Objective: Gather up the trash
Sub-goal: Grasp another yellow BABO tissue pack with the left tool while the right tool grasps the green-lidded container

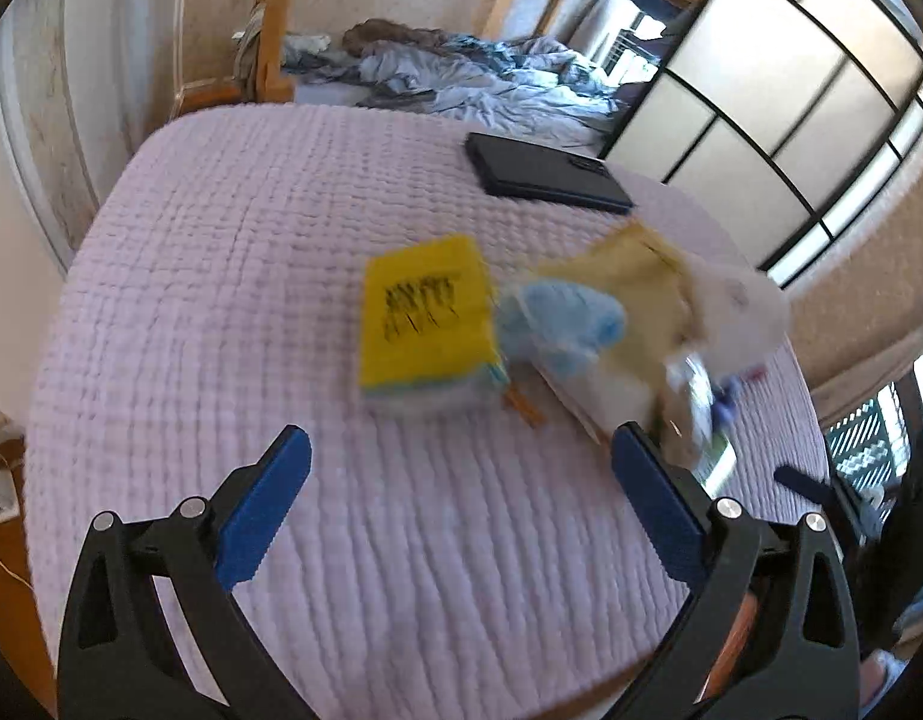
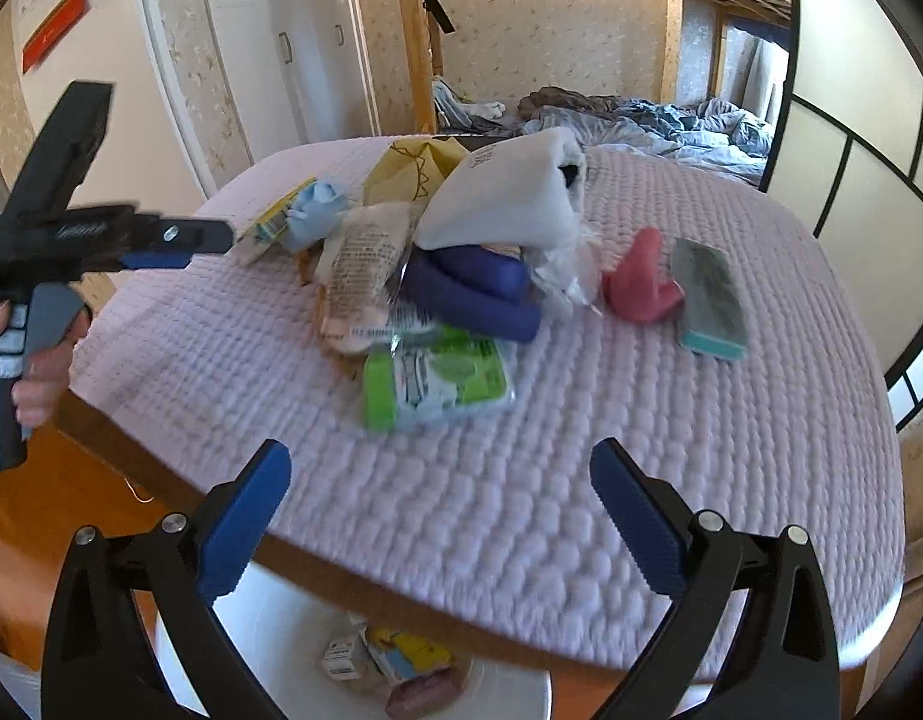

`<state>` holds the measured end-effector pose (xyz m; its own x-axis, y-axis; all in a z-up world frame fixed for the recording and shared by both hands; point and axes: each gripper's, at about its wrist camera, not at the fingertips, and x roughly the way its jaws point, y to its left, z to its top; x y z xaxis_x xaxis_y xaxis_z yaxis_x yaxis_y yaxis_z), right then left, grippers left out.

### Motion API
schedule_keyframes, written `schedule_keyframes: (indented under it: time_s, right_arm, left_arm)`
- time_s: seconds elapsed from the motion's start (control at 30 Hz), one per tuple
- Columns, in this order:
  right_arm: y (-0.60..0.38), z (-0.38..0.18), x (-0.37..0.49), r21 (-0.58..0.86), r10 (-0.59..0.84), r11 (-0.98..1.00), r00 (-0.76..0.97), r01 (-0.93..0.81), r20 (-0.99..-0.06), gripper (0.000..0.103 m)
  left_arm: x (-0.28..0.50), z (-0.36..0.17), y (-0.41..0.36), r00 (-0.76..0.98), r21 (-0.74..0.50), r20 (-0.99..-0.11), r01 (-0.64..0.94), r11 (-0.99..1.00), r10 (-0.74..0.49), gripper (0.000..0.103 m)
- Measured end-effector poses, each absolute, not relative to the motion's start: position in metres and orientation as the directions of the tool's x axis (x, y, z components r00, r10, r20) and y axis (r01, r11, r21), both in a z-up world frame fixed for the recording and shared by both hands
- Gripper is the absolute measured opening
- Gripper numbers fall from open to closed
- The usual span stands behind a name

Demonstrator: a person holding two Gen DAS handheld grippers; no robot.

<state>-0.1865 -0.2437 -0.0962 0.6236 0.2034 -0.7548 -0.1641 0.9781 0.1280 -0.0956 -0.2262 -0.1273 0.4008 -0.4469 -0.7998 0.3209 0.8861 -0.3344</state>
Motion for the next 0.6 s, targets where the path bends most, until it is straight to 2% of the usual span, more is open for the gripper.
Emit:
schedule_keyframes:
  time_s: [0.17, 0.27, 0.33, 0.47, 0.5, 0.6]
  right_arm:
    - [-0.246, -0.105, -0.167, 0.137, 0.211, 0.977, 0.611, -0.165, -0.763, 0.098]
    - [-0.246, -0.109, -0.159, 0.146, 0.218, 0.975, 0.613, -0.166, -0.759, 0.097]
    - [-0.245, -0.11, -0.155, 0.145, 0.222, 0.974, 0.614, -0.173, -0.758, 0.088]
    - [-0.239, -0.113, -0.147, 0.123, 0.22, 0.973, 0.614, -0.197, -0.758, 0.077]
    - [-0.237, -0.112, -0.147, 0.118, 0.223, 0.971, 0.617, -0.207, -0.755, 0.074]
    - [-0.231, -0.112, -0.149, 0.098, 0.222, 0.969, 0.616, -0.229, -0.756, 0.065]
  left_arm:
    - [-0.053, -0.141, -0.216, 0.373, -0.429, -0.785, 0.246, 0.869, -0.494, 0.101]
    - [-0.043, -0.139, -0.221, 0.381, -0.418, -0.787, 0.25, 0.873, -0.486, 0.101]
    - [-0.042, -0.137, -0.225, 0.387, -0.403, -0.791, 0.256, 0.879, -0.475, 0.1]
    - [-0.046, -0.136, -0.231, 0.407, -0.34, -0.801, 0.297, 0.892, -0.44, 0.088]
    - [-0.046, -0.135, -0.231, 0.406, -0.334, -0.802, 0.303, 0.893, -0.438, 0.078]
    - [-0.046, -0.134, -0.231, 0.401, -0.335, -0.799, 0.319, 0.886, -0.447, 0.067]
